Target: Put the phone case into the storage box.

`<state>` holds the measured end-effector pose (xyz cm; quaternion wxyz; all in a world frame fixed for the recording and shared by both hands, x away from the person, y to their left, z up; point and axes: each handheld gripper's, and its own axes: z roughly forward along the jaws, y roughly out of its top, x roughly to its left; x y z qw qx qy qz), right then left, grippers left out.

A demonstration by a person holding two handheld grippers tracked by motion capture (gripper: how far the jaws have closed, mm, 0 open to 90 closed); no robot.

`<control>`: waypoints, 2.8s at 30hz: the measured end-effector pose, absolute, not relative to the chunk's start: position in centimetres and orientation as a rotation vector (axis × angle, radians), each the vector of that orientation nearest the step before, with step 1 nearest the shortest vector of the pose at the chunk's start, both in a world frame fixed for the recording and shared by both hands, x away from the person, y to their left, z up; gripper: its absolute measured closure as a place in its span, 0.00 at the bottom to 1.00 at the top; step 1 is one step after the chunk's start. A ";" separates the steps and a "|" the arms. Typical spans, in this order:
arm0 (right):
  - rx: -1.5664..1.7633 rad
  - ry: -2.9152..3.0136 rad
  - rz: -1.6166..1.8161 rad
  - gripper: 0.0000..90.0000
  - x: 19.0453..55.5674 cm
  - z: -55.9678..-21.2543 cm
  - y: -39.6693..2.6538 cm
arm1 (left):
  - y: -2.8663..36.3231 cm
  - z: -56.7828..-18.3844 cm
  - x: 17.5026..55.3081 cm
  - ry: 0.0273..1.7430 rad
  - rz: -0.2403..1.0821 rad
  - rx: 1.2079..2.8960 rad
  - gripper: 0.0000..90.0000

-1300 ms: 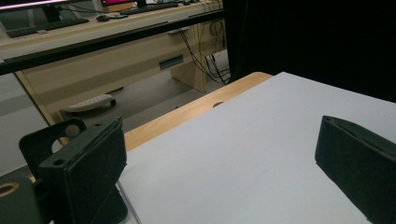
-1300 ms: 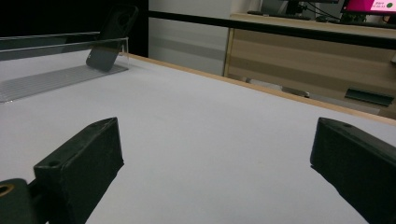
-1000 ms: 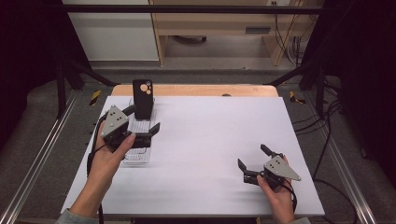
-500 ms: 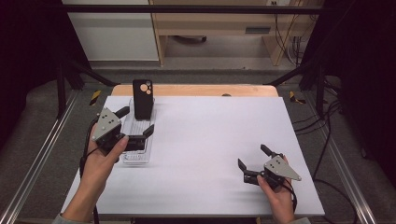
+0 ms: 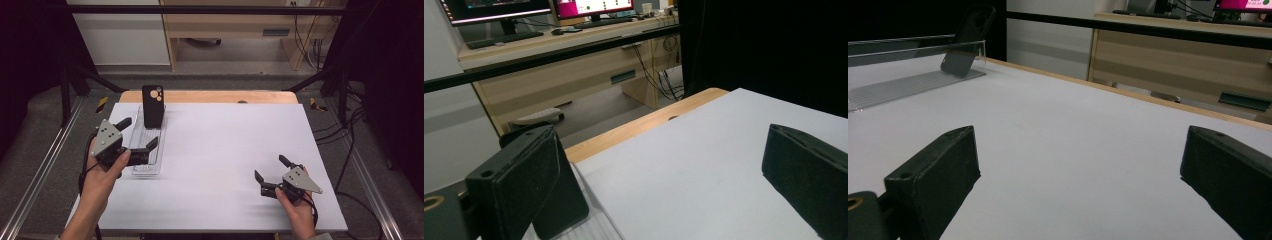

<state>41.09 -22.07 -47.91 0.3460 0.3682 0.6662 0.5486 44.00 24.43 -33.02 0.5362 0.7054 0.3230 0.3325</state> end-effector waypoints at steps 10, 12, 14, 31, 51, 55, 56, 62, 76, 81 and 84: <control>0.955 1.728 1.421 0.03 41.1 -47.9 -22.1 | 25.6 -33.7 43.6 0.784 0.793 1.649 0.01; 0.956 1.730 1.421 0.03 41.1 -47.9 -22.1 | 25.8 -33.8 43.5 0.785 0.796 1.645 0.01; 0.957 1.730 1.421 0.03 41.1 -47.9 -22.1 | 26.0 -33.9 43.4 0.788 0.797 1.642 0.01; 0.948 1.733 1.413 0.04 41.1 -47.9 -22.1 | 27.0 -35.3 42.9 0.786 0.777 1.602 0.01; 0.921 1.732 1.392 0.04 41.0 -47.8 -22.0 | 27.2 -38.7 42.0 0.791 0.726 1.570 0.01; 0.924 1.732 1.392 0.04 41.0 -47.7 -22.0 | 27.4 -39.0 41.7 0.793 0.726 1.559 0.01; 0.924 1.732 1.392 0.04 41.0 -47.7 -22.0 | 27.4 -39.0 41.6 0.795 0.725 1.553 0.01; 0.921 1.733 1.393 0.03 41.0 -47.7 -22.0 | 27.5 -39.8 41.3 0.803 0.722 1.541 0.01; 0.918 1.737 1.396 0.03 41.0 -47.7 -22.0 | 28.0 -41.6 40.9 0.824 0.728 1.561 0.01; 0.928 1.729 1.413 0.04 41.0 -47.6 -22.1 | 28.4 -42.0 40.6 0.822 0.729 1.559 0.01; 0.933 1.722 1.422 0.04 41.0 -47.4 -22.2 | 28.5 -42.2 40.3 0.817 0.728 1.560 0.01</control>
